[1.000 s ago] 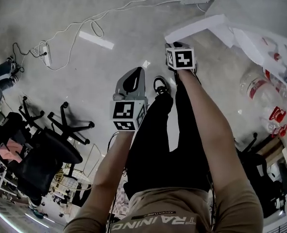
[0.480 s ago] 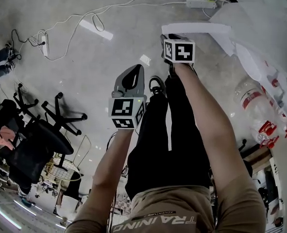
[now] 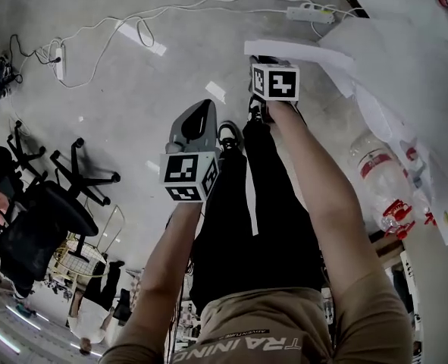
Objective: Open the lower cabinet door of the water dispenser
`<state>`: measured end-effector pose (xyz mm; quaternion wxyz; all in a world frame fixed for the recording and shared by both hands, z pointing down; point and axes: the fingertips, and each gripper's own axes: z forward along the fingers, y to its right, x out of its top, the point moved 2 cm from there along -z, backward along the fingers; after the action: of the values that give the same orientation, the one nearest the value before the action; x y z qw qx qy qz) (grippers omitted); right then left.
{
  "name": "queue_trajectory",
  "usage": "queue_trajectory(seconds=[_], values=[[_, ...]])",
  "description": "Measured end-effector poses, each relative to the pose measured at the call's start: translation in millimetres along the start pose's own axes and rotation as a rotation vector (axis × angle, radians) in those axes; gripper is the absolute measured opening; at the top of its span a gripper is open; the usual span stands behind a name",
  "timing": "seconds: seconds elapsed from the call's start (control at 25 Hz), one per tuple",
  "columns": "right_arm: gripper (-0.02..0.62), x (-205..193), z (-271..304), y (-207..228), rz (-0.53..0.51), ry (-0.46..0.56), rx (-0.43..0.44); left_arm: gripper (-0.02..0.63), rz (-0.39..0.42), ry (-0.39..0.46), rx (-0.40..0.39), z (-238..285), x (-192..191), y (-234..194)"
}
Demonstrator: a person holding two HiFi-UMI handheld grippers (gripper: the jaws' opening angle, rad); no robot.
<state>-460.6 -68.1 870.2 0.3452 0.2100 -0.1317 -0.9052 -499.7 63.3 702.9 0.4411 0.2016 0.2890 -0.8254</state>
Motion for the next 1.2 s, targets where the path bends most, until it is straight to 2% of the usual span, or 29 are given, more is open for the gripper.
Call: queue_trajectory(seconds=[0.08, 0.12, 0.16, 0.28, 0.6, 0.96, 1.2], values=[[0.067, 1.8, 3.2, 6.0, 0.012, 0.009, 0.020, -0.009, 0.011, -0.002, 0.004, 5.0, 3.5, -2.2], [0.023, 3.0, 4.8, 6.0, 0.018, 0.017, 0.051, -0.009, 0.014, -0.005, 0.006, 7.6, 3.7, -3.6], [0.009, 3.0, 5.8, 4.3, 0.021, 0.022, 0.089, -0.009, 0.017, -0.011, 0.009, 9.7, 2.5, -4.7], [0.009, -6.0, 4.9, -1.5, 0.009, 0.017, 0.151, -0.009, 0.031, -0.028, 0.010, 11.0, -4.2, -4.0], [0.008, -35.4, -31.5, -17.9, -0.225, 0.021, 0.144, -0.009, 0.086, -0.018, -0.029, 2.0, -2.7, 21.3], [0.008, -85.2, -127.2, -29.7, -0.260, 0.074, 0.090, -0.009, 0.162, 0.006, -0.091, -57.3, 4.4, 53.0], [0.008, -119.8, -213.6, -63.5, -0.374, 0.088, 0.092, -0.009, 0.267, -0.003, -0.136, -121.1, 0.4, 64.9]])
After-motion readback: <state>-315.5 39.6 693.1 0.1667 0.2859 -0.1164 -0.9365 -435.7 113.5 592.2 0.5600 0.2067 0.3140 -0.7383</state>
